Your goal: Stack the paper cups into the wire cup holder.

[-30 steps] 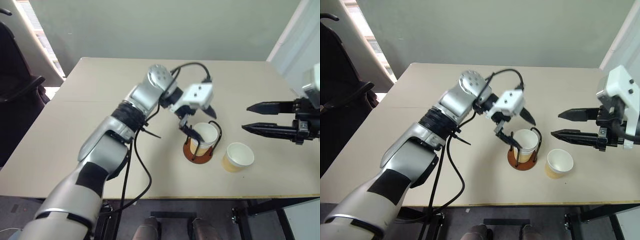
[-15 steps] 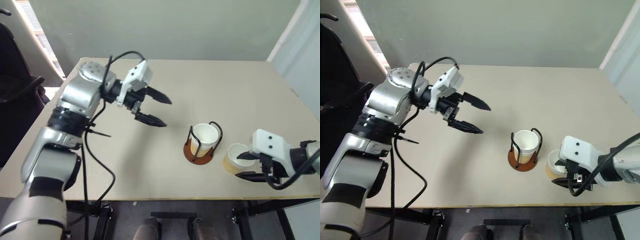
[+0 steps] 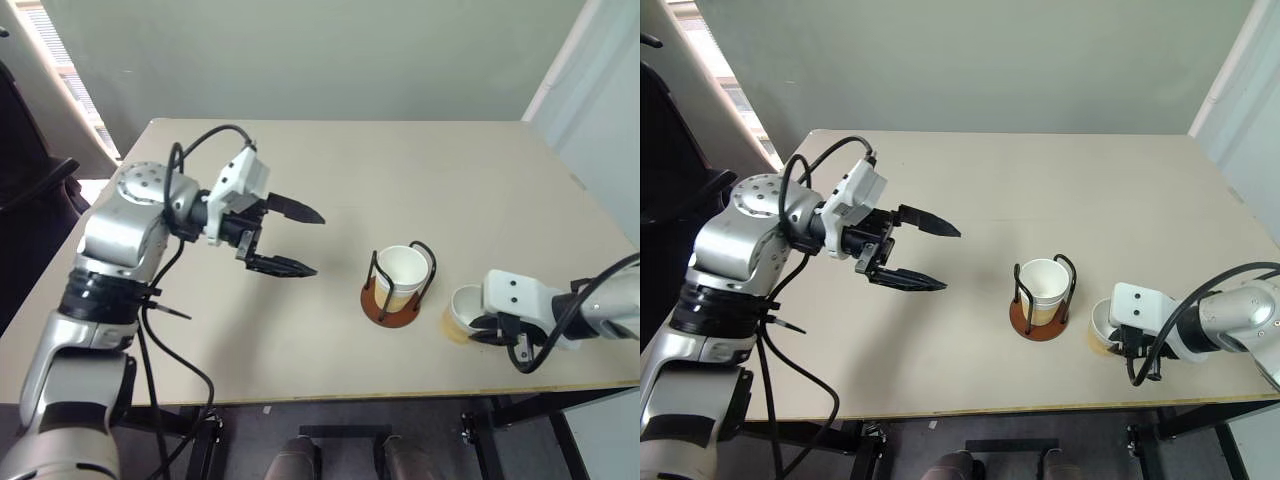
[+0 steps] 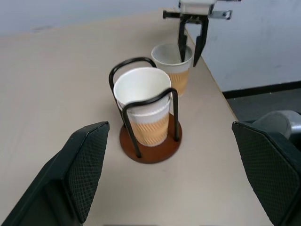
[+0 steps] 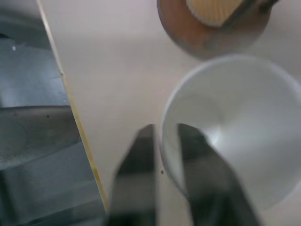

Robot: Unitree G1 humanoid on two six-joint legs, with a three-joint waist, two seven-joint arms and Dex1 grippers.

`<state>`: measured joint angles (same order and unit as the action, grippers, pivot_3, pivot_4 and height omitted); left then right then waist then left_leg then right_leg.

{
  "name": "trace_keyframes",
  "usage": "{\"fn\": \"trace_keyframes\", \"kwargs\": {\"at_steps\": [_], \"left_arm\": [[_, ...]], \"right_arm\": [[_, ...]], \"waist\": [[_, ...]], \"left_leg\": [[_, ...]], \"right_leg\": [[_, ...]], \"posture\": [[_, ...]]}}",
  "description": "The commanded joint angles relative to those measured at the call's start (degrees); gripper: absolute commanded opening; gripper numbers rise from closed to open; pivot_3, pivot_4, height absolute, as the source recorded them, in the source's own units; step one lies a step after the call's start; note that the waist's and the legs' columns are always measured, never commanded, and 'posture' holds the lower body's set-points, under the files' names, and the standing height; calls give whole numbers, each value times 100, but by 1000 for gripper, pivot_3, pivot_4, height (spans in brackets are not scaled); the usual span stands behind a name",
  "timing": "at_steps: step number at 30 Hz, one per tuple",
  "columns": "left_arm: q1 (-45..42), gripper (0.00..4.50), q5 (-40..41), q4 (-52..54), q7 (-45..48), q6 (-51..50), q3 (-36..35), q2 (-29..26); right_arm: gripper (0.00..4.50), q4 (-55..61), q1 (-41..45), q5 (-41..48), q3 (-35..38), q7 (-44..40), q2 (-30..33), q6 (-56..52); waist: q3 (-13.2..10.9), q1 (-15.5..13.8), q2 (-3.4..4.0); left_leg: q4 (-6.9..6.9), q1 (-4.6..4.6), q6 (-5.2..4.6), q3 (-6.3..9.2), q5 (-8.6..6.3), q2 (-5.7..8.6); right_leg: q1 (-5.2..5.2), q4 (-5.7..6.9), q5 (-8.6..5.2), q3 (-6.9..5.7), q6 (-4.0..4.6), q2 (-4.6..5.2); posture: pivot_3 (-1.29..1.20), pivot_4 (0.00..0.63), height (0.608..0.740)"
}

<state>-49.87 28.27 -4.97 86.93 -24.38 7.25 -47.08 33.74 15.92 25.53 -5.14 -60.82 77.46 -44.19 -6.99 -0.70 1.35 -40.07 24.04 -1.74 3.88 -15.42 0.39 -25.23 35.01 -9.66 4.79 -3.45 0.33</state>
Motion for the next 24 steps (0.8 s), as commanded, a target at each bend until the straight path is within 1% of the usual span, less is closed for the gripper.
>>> {"fn": "trace_keyframes", "kwargs": {"at_steps": [1, 4, 5, 7, 9, 11, 13, 15, 18, 21, 24], "left_arm": [[168, 4500, 79, 391, -29, -81, -254, -159], [365, 4500, 141, 589, -59, -166, -321, -188], [420, 4500, 172, 649, -73, -209, -344, -189], [503, 4500, 181, 710, -106, -238, -359, -177], [552, 4500, 172, 724, -136, -245, -346, -151], [553, 4500, 172, 716, -141, -258, -329, -126], [511, 4500, 153, 674, -139, -252, -298, -85], [458, 4500, 124, 595, -123, -215, -268, -33], [408, 4500, 72, 480, -93, -146, -228, 38], [389, 4500, 38, 464, -84, -132, -207, 81], [388, 4500, 30, 486, -76, -161, -218, 82]], "right_arm": [[19, -60, 472, 184, 457, -347, 194, -82], [19, -373, 1386, 260, 589, -689, 366, -76], [19, -478, 1718, 238, 551, -792, 396, -51], [19, -628, 2564, 191, 318, -1029, 323, -40], [19, -698, 3530, 10, -125, -1314, 63, -6], [19, -773, 4216, -223, -557, -1503, -264, 25], [19, -846, 4726, -417, -954, -1615, -692, 20], [19, -858, 5029, -488, -1258, -1680, -1130, -42], [19, -975, 5117, -746, -1610, -1716, -1547, 71], [19, -1212, 5042, -1105, -1869, -1786, -1765, 400], [19, -1385, 4949, -1365, -1963, -1951, -1778, 694]], "waist": [[0, -6, 0], [-1, -10, 1], [-1, -6, 1], [0, 3, 1], [0, 22, 1], [0, 38, 0], [0, 57, -1], [0, 67, 0], [0, 61, -1], [0, 39, 0], [0, 35, -1]], "left_leg": [[0, 0, -4, 0, -1, 0], [0, 1, -12, 0, -3, 2], [3, 1, -12, 0, -2, 2], [5, 1, -12, 5, -2, 0], [7, -1, -12, 7, -2, -2], [11, -1, -12, 11, -1, -6], [10, -4, -12, 16, -1, -10], [9, -4, -11, 20, 0, -12], [11, -2, -6, 20, 4, -12], [12, 0, -2, 25, 6, -12], [13, 3, 0, 24, 7, -10]], "right_leg": [[1, 0, 1, 0, 2, 1], [-2, 0, 3, 0, 18, 2], [-2, 0, 1, 0, 24, 1], [-4, 2, -16, -3, 64, 0], [-11, 11, -17, -2, 71, -3], [-16, 15, -14, -4, 75, -8], [-19, 21, -12, -9, 80, -15], [-23, 26, -9, -9, 81, -14], [-32, 38, -5, -11, 77, -15], [-32, 40, -6, -19, 78, -11], [-30, 32, -6, -20, 78, -8]], "posture": [[0, 150, 740], [0, 150, 740], [0, 150, 740], [0, 150, 740], [0, 150, 740], [0, 150, 740], [0, 150, 740], [0, 150, 740], [0, 150, 740], [0, 150, 740], [0, 150, 740]]}}
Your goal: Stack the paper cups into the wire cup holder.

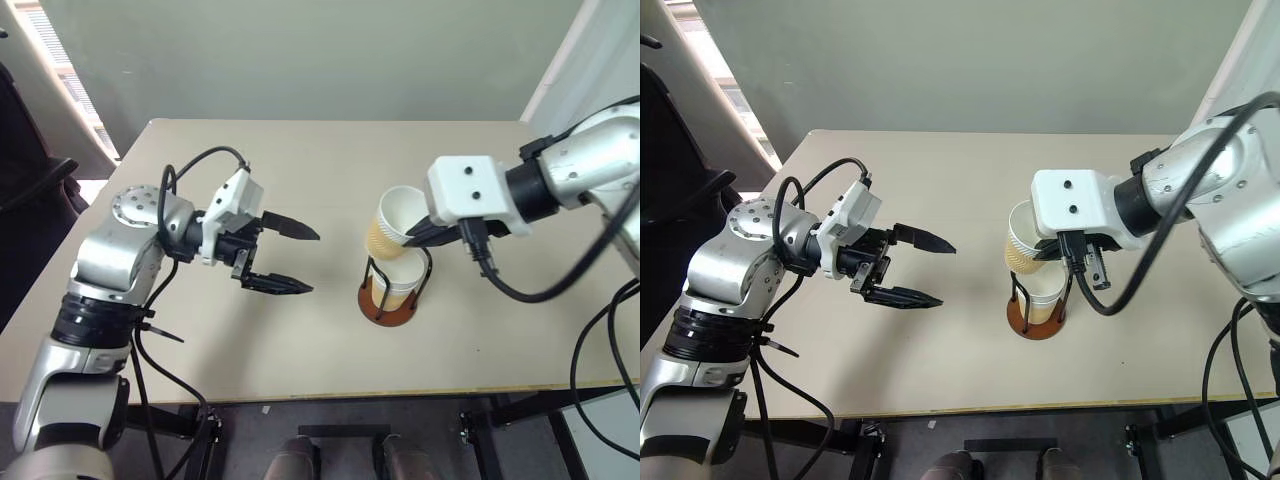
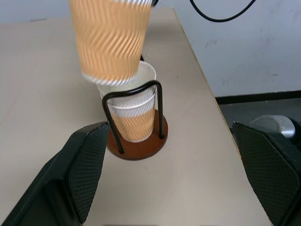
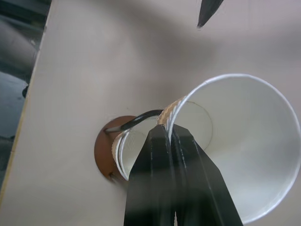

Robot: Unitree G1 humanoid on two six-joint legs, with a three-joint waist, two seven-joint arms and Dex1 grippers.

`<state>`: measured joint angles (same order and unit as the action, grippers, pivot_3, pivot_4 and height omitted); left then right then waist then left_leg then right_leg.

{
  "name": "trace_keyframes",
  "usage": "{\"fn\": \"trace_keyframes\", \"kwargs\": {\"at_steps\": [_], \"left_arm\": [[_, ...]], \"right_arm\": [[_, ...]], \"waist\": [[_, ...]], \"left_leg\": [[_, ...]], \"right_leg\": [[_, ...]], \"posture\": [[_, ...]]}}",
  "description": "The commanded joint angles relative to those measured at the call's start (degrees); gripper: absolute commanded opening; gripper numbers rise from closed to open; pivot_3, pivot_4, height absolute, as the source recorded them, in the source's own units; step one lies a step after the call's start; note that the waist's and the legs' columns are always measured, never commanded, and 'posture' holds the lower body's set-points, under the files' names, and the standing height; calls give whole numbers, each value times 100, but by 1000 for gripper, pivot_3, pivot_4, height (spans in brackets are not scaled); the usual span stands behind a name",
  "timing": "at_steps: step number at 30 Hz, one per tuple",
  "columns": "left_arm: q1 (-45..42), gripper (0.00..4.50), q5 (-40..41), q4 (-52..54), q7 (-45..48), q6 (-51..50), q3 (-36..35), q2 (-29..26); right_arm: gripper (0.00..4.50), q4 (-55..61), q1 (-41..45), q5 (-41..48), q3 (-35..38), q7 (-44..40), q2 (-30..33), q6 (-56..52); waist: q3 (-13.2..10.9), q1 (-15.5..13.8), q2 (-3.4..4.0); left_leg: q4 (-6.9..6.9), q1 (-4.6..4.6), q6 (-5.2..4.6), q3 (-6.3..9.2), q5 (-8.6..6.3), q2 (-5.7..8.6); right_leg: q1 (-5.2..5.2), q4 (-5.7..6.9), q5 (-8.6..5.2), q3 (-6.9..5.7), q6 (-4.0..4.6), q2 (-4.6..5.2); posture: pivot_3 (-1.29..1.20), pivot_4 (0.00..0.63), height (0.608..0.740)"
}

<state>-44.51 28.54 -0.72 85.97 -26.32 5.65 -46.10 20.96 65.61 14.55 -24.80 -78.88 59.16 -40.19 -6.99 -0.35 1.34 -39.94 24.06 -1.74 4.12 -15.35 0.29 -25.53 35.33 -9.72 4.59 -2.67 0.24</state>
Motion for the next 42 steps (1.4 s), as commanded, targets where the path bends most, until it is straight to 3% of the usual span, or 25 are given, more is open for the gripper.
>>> {"fn": "trace_keyframes", "kwargs": {"at_steps": [1, 4, 18, 21, 29, 36, 42], "left_arm": [[-144, 4500, 2, 68, 21, 22, -65, -21], [-139, 4500, 25, 80, 15, -13, -107, -43], [-292, 4500, 15, -94, 97, -3, -129, -77], [-291, 4500, -8, -101, 96, 8, -120, -70], [-217, 4500, -40, -74, 46, 18, -173, -104], [-258, 4500, 102, -277, -676, -313, -705, -152], [23, 4500, 267, -101, -1117, -821, -1133, -413]], "right_arm": [[19, -133, -51, -301, 11, -207, 61, 338], [19, -88, -147, -313, 114, -419, 129, 393], [19, 85, -206, -491, 94, -865, 178, 547], [574, 37, -183, -661, -13, -809, -11, 624], [3192, -99, -92, -636, 310, -421, -579, 130], [3192, -265, -127, 969, 2223, 418, -1130, -2326], [3192, -179, -778, 1421, 2653, 793, -800, -2625]], "waist": [[0, 1, 0], [0, 4, 0], [0, 12, -1], [0, 21, -1], [0, 25, -1], [-2, 11, -4], [-3, 12, -11]], "left_leg": [[1, 0, 8, 0, 5, 0], [11, 0, 44, -2, 25, 0], [38, -1, 39, 0, 22, -1], [39, -1, 38, 0, 22, -1], [47, -1, 41, 0, 24, -1], [72, -1, 94, -2, 57, 0], [92, -2, 99, -2, 58, 0]], "right_leg": [[0, -2, 0, 0, 0, 0], [1, -9, -2, 1, 3, 0], [-7, -10, -7, 1, 13, 0], [-7, -9, -6, 1, 12, 0], [-13, -7, -5, 1, 11, 0], [-15, -21, -8, 1, 15, 0], [-18, -31, -15, 1, 25, 0]], "posture": [[0, 150, 740], [0, 150, 740], [0, 150, 740], [0, 150, 740], [0, 150, 740], [0, 150, 740], [0, 150, 740]]}}
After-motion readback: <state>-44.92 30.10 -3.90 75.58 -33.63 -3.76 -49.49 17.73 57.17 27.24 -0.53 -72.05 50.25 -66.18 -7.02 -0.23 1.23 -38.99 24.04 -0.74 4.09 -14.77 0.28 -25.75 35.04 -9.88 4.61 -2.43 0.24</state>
